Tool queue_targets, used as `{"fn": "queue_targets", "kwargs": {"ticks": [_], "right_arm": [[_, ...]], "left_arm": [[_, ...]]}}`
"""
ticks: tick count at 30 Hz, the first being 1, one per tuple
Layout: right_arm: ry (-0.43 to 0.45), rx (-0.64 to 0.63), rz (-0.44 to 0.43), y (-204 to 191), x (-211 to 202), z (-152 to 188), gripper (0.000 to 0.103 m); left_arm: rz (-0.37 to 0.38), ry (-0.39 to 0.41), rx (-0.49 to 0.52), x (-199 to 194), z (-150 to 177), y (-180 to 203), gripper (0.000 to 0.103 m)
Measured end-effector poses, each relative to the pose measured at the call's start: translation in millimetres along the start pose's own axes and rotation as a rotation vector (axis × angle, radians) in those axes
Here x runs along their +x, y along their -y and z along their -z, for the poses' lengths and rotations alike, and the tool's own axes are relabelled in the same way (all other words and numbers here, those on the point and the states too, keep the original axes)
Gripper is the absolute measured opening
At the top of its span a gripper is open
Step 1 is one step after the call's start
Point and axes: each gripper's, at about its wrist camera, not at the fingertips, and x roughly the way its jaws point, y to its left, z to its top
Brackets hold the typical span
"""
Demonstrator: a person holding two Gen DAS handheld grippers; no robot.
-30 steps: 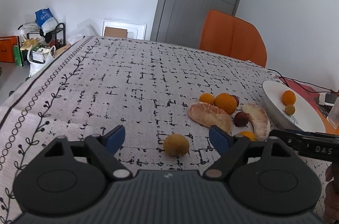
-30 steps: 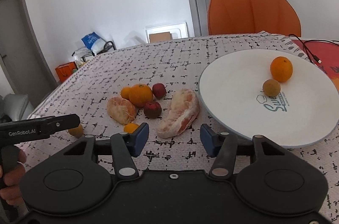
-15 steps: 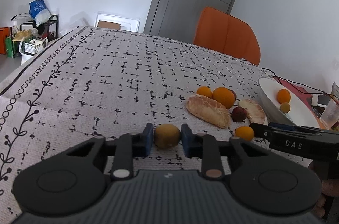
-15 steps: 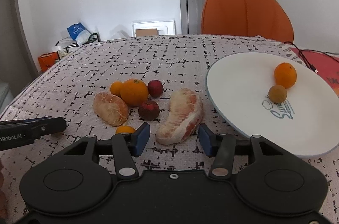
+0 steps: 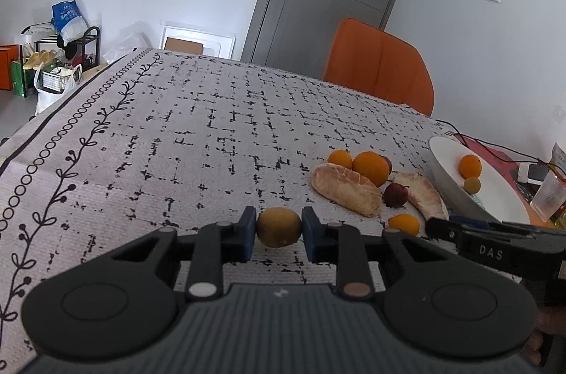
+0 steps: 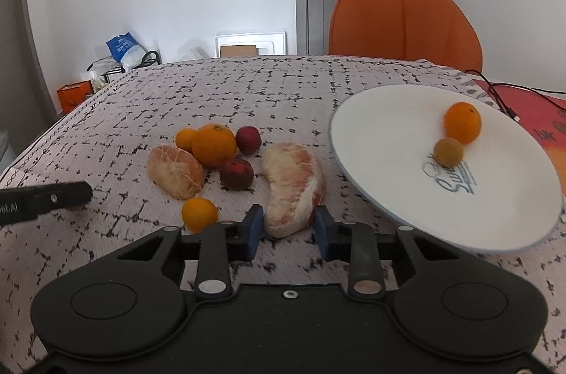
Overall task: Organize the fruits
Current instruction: 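Close the right tool on a peeled pink pomelo segment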
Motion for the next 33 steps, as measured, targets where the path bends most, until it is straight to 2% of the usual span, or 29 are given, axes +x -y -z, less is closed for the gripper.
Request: {"fn": "queue_targets", "kwargs": {"ticks": [15, 19, 23, 33], "right_arm": [[-0.017, 0.041, -0.010, 17.7, -33.0, 21.6, 0.027], [0.003, 0.068, -0.037, 23.7, -33.4, 23.2, 0.033], [0.017, 0.040, -0.028, 21.0, -26.4, 20.9, 0.047], [0.022, 0.015, -0.029, 16.2, -9.0, 9.8, 0.048]], "left_arm": [[0.012, 0.007, 0.001, -3.2, 1.3, 8.7, 0.026], [0.016, 0.004, 0.007, -3.5, 3.1, 13.7, 0.026], [0.010, 0.000, 0.015, -2.6, 3.6, 14.7, 0.026], [-0.017, -0.009, 0.004, 4.6, -1.4, 8.6, 0.026]]}}
